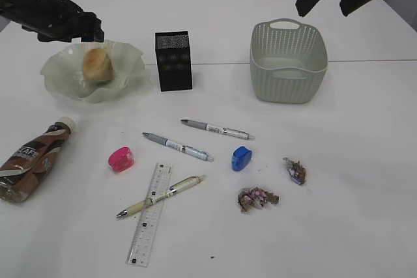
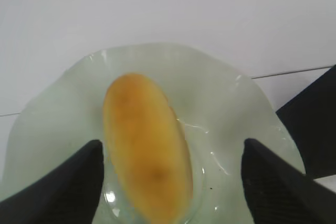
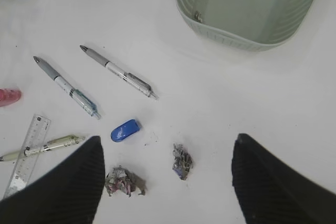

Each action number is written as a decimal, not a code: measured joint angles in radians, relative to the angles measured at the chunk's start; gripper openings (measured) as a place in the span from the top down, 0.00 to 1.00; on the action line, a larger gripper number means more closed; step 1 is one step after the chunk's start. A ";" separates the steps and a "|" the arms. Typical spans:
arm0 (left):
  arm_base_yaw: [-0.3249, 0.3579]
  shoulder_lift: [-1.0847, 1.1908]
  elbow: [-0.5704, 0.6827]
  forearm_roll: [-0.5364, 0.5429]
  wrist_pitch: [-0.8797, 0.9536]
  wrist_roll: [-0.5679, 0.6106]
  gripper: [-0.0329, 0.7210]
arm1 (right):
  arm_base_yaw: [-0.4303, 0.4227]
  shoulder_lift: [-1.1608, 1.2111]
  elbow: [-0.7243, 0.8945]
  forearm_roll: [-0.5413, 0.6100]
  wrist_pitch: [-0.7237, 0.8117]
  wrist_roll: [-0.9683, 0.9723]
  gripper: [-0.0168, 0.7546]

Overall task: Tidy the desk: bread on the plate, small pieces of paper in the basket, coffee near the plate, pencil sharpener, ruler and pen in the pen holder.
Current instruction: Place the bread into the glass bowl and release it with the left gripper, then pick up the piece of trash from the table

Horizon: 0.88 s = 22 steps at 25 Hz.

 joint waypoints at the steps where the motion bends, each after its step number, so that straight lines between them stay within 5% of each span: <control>1: 0.000 0.000 -0.004 0.000 0.001 0.000 0.16 | 0.000 0.000 0.000 0.000 0.000 0.000 0.26; 9: 0.000 0.000 -0.105 0.086 0.152 -0.007 0.16 | 0.000 -0.002 0.000 0.023 0.000 0.002 0.26; 15: 0.000 0.000 -0.223 0.249 0.383 -0.108 0.17 | 0.000 -0.002 0.000 0.035 0.000 0.002 0.26; 22: 0.000 0.000 -0.414 0.275 0.742 -0.240 0.17 | 0.000 -0.002 0.000 0.038 0.000 0.002 0.26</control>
